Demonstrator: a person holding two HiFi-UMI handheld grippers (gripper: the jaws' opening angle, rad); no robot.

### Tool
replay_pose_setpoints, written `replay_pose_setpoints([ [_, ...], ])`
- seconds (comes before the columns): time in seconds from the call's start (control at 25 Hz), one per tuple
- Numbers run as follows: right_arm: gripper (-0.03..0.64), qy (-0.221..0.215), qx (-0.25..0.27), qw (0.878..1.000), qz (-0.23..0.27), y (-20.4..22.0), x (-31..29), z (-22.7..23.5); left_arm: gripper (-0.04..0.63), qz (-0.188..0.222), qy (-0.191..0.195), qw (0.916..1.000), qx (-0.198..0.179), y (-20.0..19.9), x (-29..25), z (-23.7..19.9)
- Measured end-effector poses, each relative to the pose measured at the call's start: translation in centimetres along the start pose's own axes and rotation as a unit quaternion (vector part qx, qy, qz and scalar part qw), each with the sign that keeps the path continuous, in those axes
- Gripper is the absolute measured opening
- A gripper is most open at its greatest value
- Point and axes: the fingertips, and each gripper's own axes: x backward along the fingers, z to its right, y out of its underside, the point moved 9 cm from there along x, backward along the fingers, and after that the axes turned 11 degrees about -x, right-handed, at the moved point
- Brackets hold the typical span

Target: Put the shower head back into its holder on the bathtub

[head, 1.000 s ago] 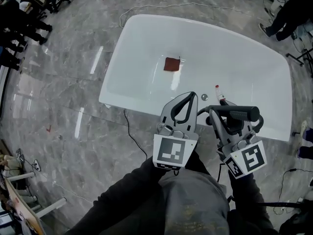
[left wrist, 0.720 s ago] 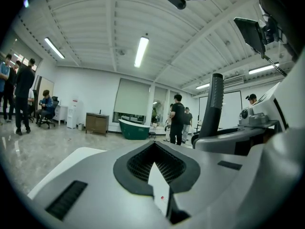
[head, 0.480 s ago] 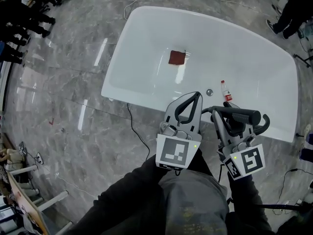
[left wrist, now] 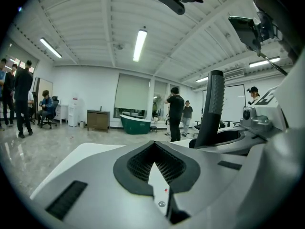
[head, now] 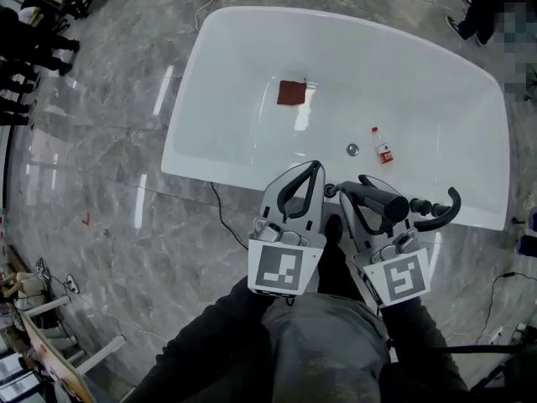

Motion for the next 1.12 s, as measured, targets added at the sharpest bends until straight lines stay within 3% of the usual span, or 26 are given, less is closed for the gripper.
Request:
replay_pose_setpoints([
  [0.16, 0.14, 0.018, -0.004, 0.999, -0.029, 0.7, -0.5, 0.1, 0.003, -0.015, 0.001, 0.9999, 0.0, 0.5, -0.2, -0.1],
  [0.48, 0.14, 0.008, 0.008, 1.0, -0.025, 1.7, -0.7, 0.5, 0.003, -0.023, 0.004, 0.9997, 0.005, 1.1, -0.6, 0.4],
  [1.12, 0.14, 0.024, 0.019, 0.997, -0.078, 4.5, -1.9, 0.5, 0.003, -0.042, 0.008, 0.999, 0.012, 2.3, -0.4, -0.4],
])
